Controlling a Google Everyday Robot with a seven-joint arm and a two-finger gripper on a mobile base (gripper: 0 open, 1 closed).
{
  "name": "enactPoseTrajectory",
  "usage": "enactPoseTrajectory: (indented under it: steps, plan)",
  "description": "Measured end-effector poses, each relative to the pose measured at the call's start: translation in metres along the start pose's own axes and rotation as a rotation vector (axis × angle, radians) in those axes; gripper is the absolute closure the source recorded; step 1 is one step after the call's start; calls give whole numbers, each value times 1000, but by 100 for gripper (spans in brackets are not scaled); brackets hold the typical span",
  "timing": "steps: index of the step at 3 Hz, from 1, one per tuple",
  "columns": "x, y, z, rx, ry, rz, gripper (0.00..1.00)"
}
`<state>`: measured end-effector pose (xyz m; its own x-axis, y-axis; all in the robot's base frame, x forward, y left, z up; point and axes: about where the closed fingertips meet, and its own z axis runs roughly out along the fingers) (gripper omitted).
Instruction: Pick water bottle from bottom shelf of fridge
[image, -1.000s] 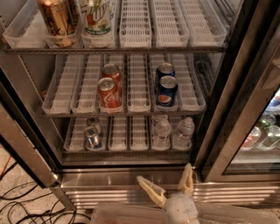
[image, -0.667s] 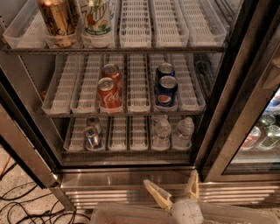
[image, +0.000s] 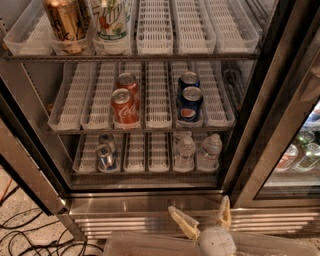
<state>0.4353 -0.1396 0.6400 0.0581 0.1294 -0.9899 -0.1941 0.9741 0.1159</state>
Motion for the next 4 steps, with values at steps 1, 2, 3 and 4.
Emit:
enactPoseTrajectory:
  steps: [1,2,3,4]
  plan:
    - [5,0,7,0,-5,-31,0]
    - [10,-4,22,15,-17,-59,0]
    - [14,-10,37,32,-15,-76,0]
    - [15,-19,53,44,-3,-85,0]
